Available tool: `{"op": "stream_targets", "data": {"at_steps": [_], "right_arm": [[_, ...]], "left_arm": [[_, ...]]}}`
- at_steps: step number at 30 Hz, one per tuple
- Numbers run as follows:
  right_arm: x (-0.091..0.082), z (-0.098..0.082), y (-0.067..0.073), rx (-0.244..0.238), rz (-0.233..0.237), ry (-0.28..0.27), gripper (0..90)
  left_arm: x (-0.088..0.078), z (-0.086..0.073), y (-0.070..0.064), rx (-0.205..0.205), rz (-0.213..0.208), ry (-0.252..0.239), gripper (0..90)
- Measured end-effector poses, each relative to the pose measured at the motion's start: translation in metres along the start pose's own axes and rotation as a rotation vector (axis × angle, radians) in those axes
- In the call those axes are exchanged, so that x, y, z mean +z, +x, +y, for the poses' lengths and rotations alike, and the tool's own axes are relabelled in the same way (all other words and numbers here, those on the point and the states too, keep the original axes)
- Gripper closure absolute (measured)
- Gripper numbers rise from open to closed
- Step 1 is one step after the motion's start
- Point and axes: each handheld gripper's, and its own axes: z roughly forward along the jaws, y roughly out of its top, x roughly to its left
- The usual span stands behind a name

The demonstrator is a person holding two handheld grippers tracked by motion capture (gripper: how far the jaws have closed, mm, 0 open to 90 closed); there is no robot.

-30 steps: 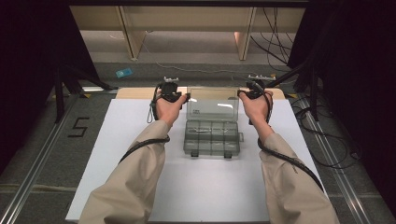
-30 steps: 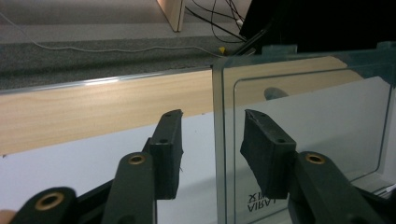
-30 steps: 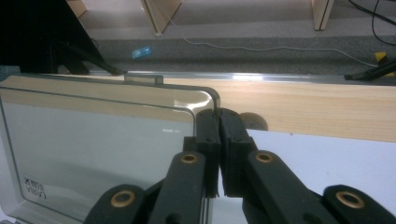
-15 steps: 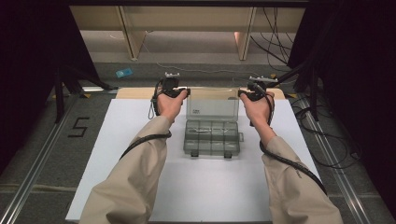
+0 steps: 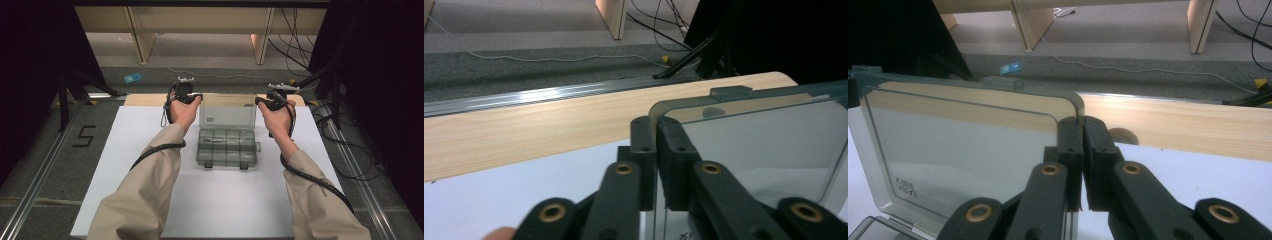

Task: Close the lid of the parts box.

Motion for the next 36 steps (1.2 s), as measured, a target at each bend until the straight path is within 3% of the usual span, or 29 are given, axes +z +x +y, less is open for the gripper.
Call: {"op": "stream_targets", "data": {"at_steps": [36], "right_arm": [[-0.029,-0.013,0.009,-0.072,0.018,-0.048,88.0]], "left_arm": [[-0.031,-0.014,-0.009,0.117,-0.016,-0.050,86.7]]}}
